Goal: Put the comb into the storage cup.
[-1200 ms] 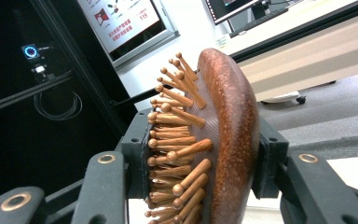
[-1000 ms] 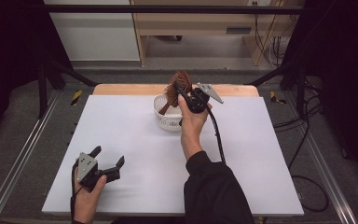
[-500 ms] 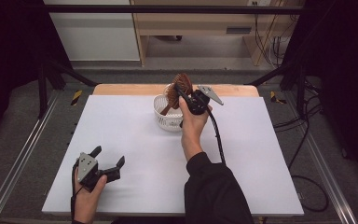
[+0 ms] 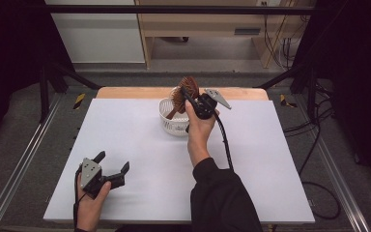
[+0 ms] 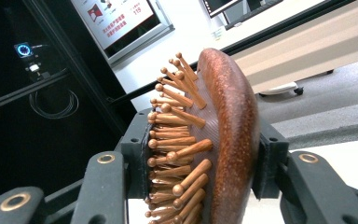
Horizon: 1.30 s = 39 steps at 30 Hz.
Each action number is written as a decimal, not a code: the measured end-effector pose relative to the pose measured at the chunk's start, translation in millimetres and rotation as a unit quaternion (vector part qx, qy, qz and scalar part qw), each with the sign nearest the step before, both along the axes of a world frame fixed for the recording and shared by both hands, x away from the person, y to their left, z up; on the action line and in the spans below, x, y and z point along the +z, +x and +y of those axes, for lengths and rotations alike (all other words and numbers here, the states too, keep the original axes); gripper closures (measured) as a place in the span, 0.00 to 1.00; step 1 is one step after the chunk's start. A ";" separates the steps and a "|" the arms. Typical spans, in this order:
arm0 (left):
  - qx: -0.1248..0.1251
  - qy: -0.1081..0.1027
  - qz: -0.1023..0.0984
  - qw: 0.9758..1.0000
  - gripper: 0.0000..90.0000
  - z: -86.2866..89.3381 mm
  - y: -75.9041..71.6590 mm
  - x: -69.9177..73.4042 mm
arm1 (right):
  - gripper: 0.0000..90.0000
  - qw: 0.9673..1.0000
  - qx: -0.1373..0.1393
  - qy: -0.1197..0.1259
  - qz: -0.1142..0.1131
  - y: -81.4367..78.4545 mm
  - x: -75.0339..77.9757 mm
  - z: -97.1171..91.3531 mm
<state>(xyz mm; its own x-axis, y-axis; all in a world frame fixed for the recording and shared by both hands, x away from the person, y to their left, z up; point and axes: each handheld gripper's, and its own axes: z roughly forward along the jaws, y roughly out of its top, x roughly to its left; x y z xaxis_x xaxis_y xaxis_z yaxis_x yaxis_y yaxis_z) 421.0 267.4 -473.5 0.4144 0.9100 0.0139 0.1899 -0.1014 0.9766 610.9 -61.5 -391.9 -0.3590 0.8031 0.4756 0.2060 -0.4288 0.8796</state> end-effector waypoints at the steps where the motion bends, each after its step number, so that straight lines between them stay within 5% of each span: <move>1: 0.000 0.000 0.000 1.000 0.03 -0.2 0.0 0.0 | 0.57 1.000 0.000 0.000 0.000 0.0 -0.1 -0.1; 39: -0.003 0.002 0.001 1.000 0.03 -1.3 0.4 -0.4 | 0.56 1.000 0.001 0.005 0.006 0.8 -4.5 -3.4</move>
